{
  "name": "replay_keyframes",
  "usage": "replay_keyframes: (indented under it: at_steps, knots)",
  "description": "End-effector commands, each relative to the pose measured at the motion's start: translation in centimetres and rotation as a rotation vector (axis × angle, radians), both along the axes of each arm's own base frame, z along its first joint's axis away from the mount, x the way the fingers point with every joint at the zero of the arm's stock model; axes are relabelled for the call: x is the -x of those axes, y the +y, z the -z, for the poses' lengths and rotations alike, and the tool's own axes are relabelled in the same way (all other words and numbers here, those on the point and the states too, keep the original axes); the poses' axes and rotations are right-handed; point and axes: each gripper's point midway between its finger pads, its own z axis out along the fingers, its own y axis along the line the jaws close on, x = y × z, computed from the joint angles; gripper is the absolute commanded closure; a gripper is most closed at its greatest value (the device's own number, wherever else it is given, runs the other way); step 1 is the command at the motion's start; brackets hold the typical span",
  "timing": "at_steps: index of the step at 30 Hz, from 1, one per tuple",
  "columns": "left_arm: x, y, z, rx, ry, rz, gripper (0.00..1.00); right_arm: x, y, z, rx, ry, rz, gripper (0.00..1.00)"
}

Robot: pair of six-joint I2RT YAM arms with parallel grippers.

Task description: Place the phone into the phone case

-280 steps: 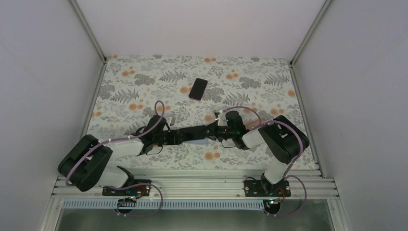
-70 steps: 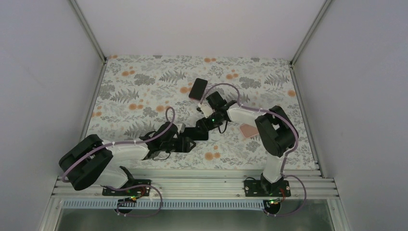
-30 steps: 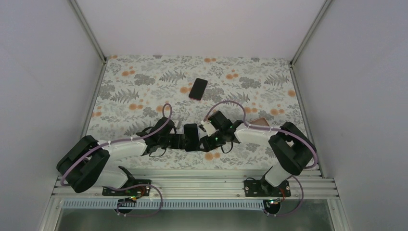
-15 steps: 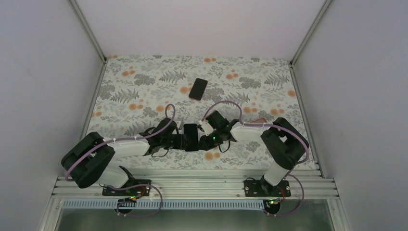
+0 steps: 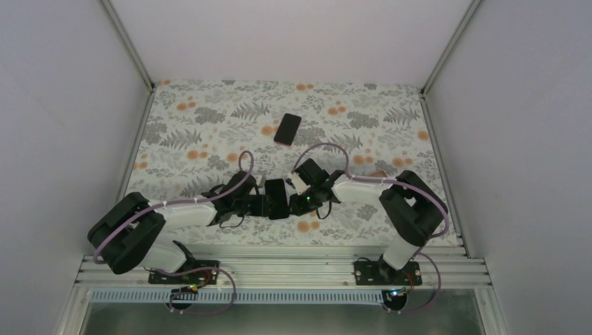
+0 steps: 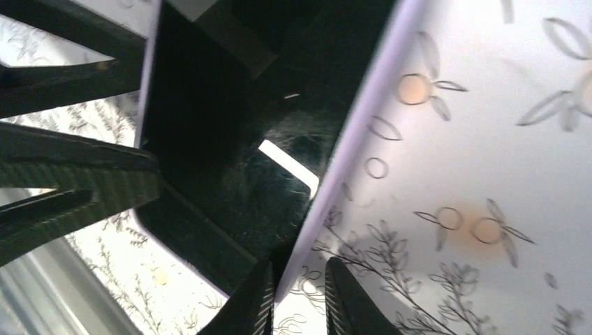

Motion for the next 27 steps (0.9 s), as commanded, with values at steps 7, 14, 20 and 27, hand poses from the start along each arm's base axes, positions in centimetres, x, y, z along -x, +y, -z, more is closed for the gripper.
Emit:
replay_keyframes:
  at_steps: [7,14,20,27]
  knots:
    - [-0.2,4.4,-0.8,-0.091,-0.002,-0.119,0.32,-3.0,-1.2,-4.5,0.080,-0.214,0.093,0.62]
    - [-0.6,4.7,-2.2,-0.092,-0.027,-0.134,0.15,-3.5,-0.7,-5.1,0.061,-0.275,0.106,0.41]
    - [-0.7,4.2,-2.8,-0.168,-0.037,-0.132,0.02,-4.6,-2.2,-5.9,0.072,-0.359,0.211,0.20]
    - [-0.5,2.5,-2.9,-0.266,-0.033,-0.124,0.00,-5.9,-6.7,-8.5,0.042,-0.569,0.414,0.01]
